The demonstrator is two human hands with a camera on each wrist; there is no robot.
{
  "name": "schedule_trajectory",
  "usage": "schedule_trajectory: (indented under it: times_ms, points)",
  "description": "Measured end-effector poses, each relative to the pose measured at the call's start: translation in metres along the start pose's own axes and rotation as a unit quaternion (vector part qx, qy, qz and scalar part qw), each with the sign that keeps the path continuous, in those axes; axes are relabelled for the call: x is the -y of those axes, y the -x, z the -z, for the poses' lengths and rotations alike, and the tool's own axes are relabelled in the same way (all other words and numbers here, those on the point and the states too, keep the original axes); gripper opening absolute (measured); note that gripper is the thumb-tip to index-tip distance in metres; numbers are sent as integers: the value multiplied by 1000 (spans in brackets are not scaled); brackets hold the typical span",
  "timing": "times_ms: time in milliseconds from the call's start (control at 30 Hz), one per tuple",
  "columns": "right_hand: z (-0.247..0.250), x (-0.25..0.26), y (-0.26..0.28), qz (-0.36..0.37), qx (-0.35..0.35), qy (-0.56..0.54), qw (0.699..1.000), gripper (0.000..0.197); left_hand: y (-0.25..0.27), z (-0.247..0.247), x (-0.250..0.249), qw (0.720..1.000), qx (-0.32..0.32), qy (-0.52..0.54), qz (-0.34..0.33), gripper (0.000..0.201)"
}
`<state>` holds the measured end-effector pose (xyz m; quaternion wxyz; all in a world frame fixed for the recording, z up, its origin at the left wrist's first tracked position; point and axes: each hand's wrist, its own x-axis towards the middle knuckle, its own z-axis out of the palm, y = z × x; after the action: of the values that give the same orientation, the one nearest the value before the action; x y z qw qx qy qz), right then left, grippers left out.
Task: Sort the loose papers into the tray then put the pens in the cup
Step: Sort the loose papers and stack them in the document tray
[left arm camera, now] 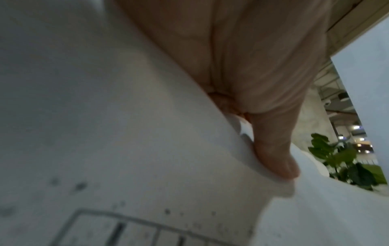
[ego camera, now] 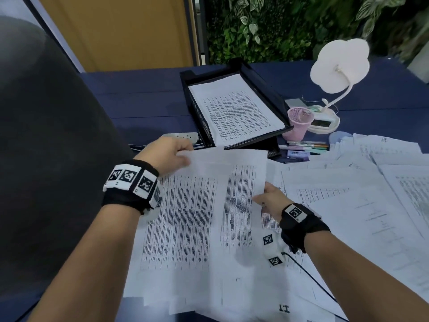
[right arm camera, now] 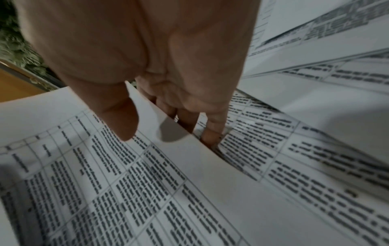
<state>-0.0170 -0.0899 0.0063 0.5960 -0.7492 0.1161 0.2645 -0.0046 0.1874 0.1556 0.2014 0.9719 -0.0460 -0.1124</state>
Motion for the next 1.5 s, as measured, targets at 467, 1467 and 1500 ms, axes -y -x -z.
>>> schedule_trajectory:
  times_ms: [467,1467,1500]
  points:
    - [6,29,13,92,-36,-115,988,39,-1,3,-30,996,-12,-92,-11,37]
    - [65,60,34,147,-4,-265,953,49,-24,-104,-28,842,-100,510,145,128]
    - [65,60,35,152,7,-252,956,52,-23,-111,-24,837,-90,522,138,125]
